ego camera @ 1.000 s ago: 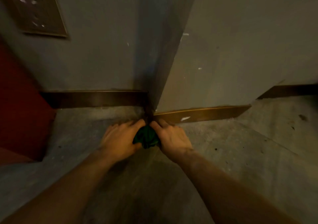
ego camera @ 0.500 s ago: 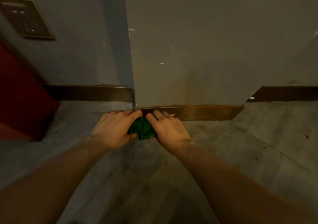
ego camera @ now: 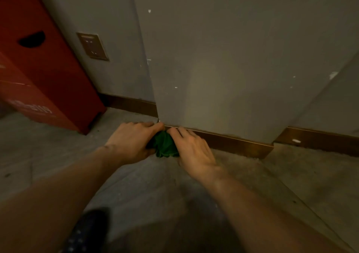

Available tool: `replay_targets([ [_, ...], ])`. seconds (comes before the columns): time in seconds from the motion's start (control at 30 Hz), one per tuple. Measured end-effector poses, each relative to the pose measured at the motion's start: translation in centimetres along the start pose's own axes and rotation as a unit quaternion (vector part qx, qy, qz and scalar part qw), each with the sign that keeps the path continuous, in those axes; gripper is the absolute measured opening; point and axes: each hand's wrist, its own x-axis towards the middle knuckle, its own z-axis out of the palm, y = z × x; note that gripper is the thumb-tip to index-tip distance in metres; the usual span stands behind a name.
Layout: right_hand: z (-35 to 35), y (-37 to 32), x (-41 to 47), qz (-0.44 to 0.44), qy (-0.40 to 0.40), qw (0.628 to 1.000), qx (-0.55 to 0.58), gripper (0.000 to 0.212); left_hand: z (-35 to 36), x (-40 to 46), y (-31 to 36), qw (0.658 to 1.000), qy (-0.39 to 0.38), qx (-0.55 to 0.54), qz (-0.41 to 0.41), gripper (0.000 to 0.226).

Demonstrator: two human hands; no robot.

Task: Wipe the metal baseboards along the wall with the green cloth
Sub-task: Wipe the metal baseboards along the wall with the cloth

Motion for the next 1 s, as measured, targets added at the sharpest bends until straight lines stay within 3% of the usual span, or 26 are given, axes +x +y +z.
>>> replay_targets([
  [0.17,0.6,0.3,-1.6,-0.025,-0.02,0.999,0.041,0.104,0.8,-0.2,0.8,0.999,-0.001,-0.038,-0.022,0.051],
  [0.3,3.1,1.8,-2.7,-0.06,-0.05,0.997,0.0,0.116,5.1,0.8,1.1,0.983,-0.036,-0.177,-0.04,0.046],
  [0.53,7.4,5.4,-2.7,-0.051,-0.139,0.987,-0.057,0.103,13.0,3.0,1.5,0.934,-0.02,-0.35,-0.064,0.034],
  [0.67,9.4,6.3,-0.9,-0.033,-0.168,0.984,-0.055,0.066,16.2,3.1,1.7,0.912,0.009,-0.404,-0.078,0.036],
  [0.73,10.1,6.5,-0.1,-0.028,-0.184,0.979,-0.085,0.069,17.6,3.2,1.7,0.91,0.033,-0.404,-0.087,0.045],
  [0.9,11.7,8.9,0.4,0.018,-0.199,0.971,-0.128,0.072,21.9,3.6,0.8,0.935,0.058,-0.331,-0.113,0.094],
  [1.0,11.7,10.3,0.4,0.025,-0.218,0.964,-0.149,0.073,24.3,4.1,0.4,0.956,0.032,-0.255,-0.142,0.119],
])
